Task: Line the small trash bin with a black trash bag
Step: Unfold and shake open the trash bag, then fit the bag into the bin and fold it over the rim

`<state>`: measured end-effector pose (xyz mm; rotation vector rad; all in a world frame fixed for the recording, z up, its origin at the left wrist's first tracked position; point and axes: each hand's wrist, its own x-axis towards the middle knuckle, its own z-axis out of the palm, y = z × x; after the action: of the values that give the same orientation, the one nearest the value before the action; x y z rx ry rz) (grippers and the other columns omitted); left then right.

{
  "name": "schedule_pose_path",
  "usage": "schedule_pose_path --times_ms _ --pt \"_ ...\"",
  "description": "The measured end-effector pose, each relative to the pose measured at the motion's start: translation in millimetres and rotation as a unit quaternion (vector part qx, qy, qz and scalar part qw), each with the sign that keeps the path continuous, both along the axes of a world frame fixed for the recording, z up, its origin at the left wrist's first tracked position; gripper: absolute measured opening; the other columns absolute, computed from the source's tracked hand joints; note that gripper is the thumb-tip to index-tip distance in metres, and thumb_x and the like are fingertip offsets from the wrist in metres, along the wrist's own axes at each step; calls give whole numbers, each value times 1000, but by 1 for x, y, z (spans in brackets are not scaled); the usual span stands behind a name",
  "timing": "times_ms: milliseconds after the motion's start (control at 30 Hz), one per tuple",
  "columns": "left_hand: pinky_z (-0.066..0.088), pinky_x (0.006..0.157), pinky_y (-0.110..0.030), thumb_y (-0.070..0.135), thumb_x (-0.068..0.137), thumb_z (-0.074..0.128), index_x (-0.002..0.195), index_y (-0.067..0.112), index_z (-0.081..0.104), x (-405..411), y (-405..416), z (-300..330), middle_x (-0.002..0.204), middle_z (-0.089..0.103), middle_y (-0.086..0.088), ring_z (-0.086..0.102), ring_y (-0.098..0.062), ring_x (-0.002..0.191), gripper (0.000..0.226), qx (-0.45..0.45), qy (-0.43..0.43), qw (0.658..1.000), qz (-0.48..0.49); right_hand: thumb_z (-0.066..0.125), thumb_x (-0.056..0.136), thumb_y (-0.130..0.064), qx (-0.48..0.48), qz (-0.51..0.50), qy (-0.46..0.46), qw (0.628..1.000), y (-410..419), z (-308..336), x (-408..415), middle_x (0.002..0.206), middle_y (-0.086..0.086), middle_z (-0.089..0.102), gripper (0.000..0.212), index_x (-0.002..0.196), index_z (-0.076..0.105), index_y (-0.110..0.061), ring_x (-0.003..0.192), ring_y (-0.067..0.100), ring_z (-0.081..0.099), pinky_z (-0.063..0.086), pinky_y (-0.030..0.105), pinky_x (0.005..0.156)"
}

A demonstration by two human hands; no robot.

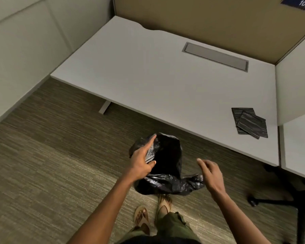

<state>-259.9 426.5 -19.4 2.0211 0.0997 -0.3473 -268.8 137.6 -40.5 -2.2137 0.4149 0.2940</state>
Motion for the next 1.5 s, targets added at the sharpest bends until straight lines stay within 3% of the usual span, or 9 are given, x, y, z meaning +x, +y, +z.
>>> schedule_pose_path --times_ms 133,233,333,500,633,767,967,1133,1500 --pt "32 127 -33 -4 85 70 163 41 25 23 -12 -7 163 45 4 41 -7 151 101 -4 -14 996 -84 74 73 -75 16 182 42 982 40 -5 34 127 -19 59 85 143 49 -32 114 5 60 51 31 99" --pt "35 125 -34 0 85 70 161 45 27 44 -13 -20 163 46 5 43 -8 150 98 37 -10 994 -99 75 87 -41 -19 186 71 980 59 -31 60 120 -5 71 55 137 60 -24 111 16 69 55 30 94" --pt "47 117 -42 11 87 73 153 53 38 61 -4 -37 158 51 -2 53 -22 142 86 167 4 983 -79 68 93 -19 27 72 52 996 54 -54 75 91 -11 76 16 101 74 -32 87 16 72 47 7 65" --pt "48 105 -24 -7 84 64 120 24 75 82 2 -69 135 59 -6 64 -26 121 49 203 -7 978 -42 65 96 -13 117 -45 56 991 27 -87 90 87 1 79 17 94 78 -24 85 22 74 58 38 77" --pt "42 103 -19 -10 83 58 106 13 79 89 -3 -87 146 52 -7 62 -25 124 38 219 -22 975 6 63 99 -9 184 -92 4 979 9 -91 98 88 -3 80 21 97 78 -24 79 10 71 55 24 69" --pt "44 112 -25 -13 85 57 117 6 75 92 -12 -95 163 35 -11 54 -28 135 42 235 -23 971 24 61 101 -15 218 -110 -14 970 -1 -89 100 89 -5 79 22 99 78 -28 81 4 71 55 17 67" --pt "35 104 -9 -4 94 65 119 -3 68 102 -19 -113 172 21 -7 48 -21 140 26 246 26 965 85 57 104 -18 271 -167 -33 947 -1 -98 102 98 -6 76 26 97 77 -34 92 5 70 56 20 73" --pt "44 118 -36 1 94 68 136 2 63 108 -21 -126 155 49 -11 50 -29 141 41 214 42 969 113 63 100 -28 176 -158 -37 971 7 -123 96 107 2 73 16 105 78 -33 91 10 65 53 23 73" --pt "52 107 -35 -8 93 60 144 3 58 114 0 -215 139 66 -19 64 -34 127 52 191 44 964 178 62 100 -17 188 -150 74 968 36 -211 99 115 -2 74 22 117 75 -24 109 13 66 57 37 93"
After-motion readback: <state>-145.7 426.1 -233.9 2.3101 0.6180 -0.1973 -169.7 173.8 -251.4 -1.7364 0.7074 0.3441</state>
